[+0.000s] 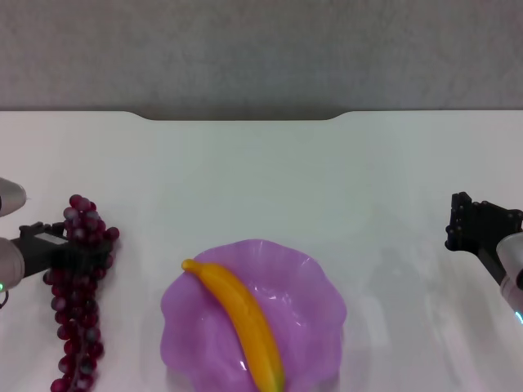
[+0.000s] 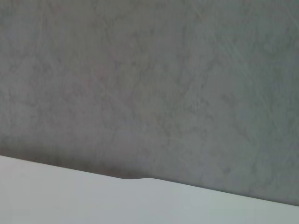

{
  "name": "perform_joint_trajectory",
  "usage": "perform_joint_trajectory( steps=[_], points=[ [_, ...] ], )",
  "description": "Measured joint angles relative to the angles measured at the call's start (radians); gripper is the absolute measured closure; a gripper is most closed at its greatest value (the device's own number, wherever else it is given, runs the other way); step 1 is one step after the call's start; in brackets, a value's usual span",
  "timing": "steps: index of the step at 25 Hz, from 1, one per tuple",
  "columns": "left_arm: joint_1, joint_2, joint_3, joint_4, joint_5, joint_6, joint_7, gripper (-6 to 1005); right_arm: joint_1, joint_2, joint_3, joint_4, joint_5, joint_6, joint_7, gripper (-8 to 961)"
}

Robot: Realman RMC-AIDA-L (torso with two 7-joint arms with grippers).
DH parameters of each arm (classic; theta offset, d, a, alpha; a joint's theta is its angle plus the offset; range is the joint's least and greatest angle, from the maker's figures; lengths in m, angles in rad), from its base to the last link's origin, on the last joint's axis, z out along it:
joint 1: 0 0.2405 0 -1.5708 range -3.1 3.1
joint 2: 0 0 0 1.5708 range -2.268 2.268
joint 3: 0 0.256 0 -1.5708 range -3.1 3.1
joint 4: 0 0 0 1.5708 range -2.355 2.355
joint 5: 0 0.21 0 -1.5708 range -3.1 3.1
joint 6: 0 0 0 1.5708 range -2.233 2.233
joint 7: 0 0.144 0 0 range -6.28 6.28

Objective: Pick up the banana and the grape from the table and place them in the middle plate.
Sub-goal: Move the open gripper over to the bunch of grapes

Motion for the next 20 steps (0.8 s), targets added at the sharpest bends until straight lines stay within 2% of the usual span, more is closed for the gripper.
perform_joint_trajectory(
  steps=[8,20],
  points=[
    [-0.029,0.001,0.003,-0.049,-0.002,-0.009,0.013,102,0.0,0.0,0.0,0.0,0.0,0.0,0.0,928],
    [-0.046,-0.002,0.014,-0.059,-0.019,-0.042,0.019,103,0.0,0.0,0.0,-0.003,0.0,0.0,0.0,928]
  ],
)
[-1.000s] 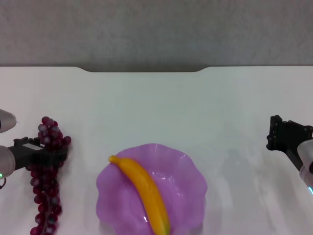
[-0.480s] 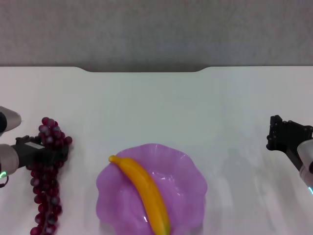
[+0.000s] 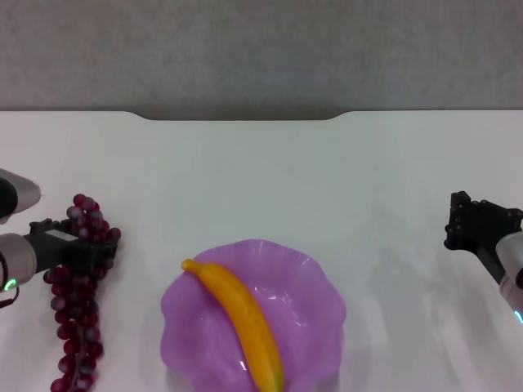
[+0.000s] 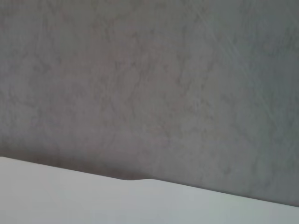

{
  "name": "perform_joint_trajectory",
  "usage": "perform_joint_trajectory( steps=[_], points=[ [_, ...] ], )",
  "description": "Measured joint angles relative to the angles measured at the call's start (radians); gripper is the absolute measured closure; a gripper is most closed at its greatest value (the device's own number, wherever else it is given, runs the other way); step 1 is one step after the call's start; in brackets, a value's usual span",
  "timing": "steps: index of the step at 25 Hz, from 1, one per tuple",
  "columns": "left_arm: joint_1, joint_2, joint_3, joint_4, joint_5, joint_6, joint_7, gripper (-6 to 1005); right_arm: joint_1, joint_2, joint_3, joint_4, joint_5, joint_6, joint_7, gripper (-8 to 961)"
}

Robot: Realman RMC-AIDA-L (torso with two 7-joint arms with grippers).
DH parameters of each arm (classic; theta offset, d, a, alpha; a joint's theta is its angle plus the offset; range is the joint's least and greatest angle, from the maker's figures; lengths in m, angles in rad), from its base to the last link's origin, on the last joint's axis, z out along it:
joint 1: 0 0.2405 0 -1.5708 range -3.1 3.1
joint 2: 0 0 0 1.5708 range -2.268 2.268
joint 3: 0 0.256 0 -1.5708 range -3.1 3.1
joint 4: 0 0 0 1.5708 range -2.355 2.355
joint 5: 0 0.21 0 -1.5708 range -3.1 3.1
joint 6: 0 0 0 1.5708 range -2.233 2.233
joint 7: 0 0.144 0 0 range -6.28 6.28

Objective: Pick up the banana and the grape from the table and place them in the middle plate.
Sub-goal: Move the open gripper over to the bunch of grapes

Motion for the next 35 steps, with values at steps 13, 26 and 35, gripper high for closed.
perform_joint_trajectory(
  steps=[13,26,35],
  points=[
    [-0.04,0.002,0.002,-0.06,0.0,-0.011,0.003,105,0.001,0.0,0.0,-0.004,0.0,0.0,0.0,928],
    [-0.04,0.0,0.013,-0.069,0.003,-0.048,0.002,106,0.001,0.0,0.0,-0.004,0.0,0.0,0.0,928],
    [-0.04,0.0,0.013,-0.072,0.002,-0.054,0.002,130,0.001,0.0,0.0,-0.004,0.0,0.0,0.0,928]
  ],
)
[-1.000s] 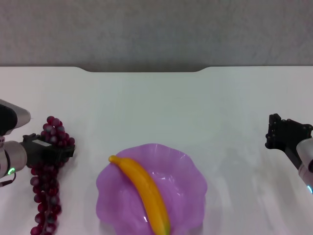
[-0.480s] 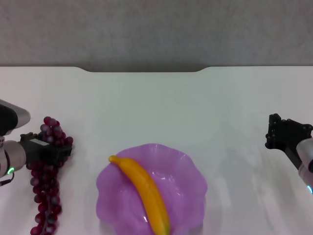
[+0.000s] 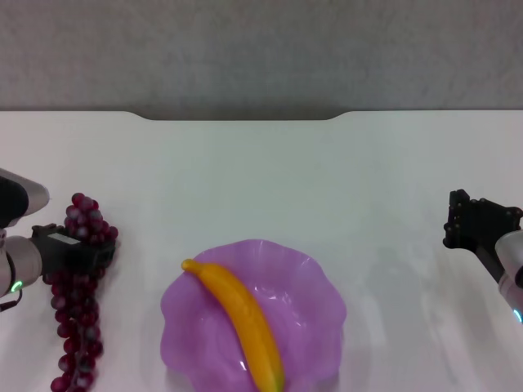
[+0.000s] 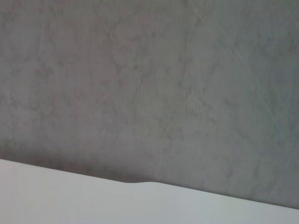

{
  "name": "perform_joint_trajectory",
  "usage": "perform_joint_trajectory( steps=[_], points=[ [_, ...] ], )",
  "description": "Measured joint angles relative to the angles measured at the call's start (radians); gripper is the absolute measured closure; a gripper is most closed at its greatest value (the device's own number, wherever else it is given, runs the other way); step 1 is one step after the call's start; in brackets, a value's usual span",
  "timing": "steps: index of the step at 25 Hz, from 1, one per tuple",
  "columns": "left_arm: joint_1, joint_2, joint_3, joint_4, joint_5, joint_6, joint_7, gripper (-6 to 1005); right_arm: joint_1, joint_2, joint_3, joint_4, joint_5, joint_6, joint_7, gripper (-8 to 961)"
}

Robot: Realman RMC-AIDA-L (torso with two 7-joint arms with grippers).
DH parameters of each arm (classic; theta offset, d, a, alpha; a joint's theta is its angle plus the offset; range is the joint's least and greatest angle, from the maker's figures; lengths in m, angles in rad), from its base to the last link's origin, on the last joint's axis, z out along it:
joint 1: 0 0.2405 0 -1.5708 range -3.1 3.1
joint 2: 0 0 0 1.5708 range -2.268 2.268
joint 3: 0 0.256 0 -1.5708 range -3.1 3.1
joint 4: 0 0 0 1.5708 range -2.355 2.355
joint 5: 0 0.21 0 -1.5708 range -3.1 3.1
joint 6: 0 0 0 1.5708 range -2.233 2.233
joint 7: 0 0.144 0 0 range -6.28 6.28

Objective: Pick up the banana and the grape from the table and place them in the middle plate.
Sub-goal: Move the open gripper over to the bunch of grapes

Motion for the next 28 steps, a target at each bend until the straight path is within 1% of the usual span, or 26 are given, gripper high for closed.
perform_joint_trajectory(
  steps=[4,10,21,28],
  points=[
    [0.0,0.0,0.001,0.0,0.0,0.002,0.0,181,0.0,0.0,0.0,0.0,0.0,0.0,0.0,928],
    [0.0,-0.001,0.001,0.0,-0.002,0.0,0.0,384,0.0,0.0,-0.001,0.0,0.0,0.0,0.0,928],
    [0.0,-0.001,0.001,0.0,-0.02,-0.001,0.0,456,0.0,0.001,-0.002,0.0,0.0,0.0,0.0,927],
    [0.0,0.001,0.001,0.003,-0.08,-0.001,0.037,501,0.0,0.001,-0.002,0.0,0.0,0.0,0.0,927]
  ],
)
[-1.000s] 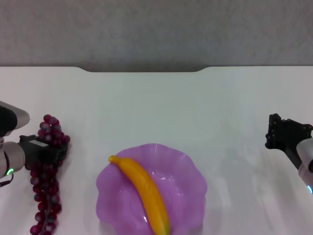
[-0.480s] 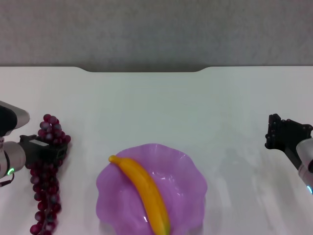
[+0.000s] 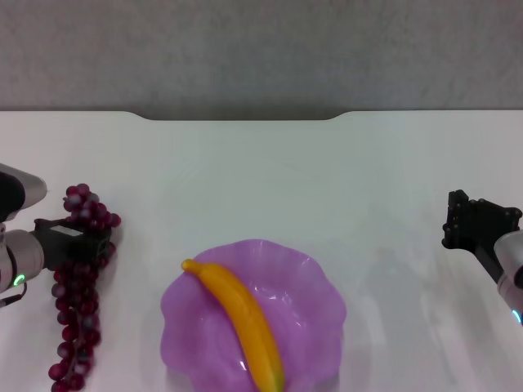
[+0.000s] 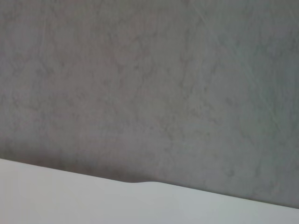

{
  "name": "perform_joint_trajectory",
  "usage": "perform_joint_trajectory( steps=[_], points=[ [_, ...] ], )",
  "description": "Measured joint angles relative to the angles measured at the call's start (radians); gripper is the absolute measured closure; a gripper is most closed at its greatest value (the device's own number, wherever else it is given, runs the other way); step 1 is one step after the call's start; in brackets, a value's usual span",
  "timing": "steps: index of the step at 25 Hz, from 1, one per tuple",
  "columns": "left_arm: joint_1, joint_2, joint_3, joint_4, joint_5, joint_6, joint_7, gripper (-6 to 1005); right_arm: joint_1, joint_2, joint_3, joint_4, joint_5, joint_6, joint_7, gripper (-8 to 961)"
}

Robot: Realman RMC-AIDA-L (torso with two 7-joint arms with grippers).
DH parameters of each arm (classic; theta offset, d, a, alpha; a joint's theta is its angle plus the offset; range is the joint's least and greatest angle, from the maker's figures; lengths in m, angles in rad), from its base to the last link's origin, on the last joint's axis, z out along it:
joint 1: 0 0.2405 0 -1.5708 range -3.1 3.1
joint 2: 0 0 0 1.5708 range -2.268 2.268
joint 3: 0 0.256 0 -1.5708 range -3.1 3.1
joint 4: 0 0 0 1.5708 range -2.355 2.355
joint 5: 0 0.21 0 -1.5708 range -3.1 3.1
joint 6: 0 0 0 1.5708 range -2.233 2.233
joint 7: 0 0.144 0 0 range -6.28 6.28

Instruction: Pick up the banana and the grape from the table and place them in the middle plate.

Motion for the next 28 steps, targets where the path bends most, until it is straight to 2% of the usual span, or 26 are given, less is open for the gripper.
perform_joint_trajectory(
  steps=[6,17,28],
  points=[
    [0.003,0.001,0.0,-0.002,-0.068,0.0,0.061,597,0.0,0.0,0.0,0.0,0.0,0.0,0.0,927],
    [0.007,0.0,-0.005,-0.004,-0.092,0.0,0.071,640,0.0,0.0,0.0,0.0,0.0,0.0,0.0,927],
    [0.012,0.002,-0.008,-0.031,-0.326,-0.009,0.251,689,0.0,0.0,0.0,0.002,0.0,0.0,0.0,927]
  ],
)
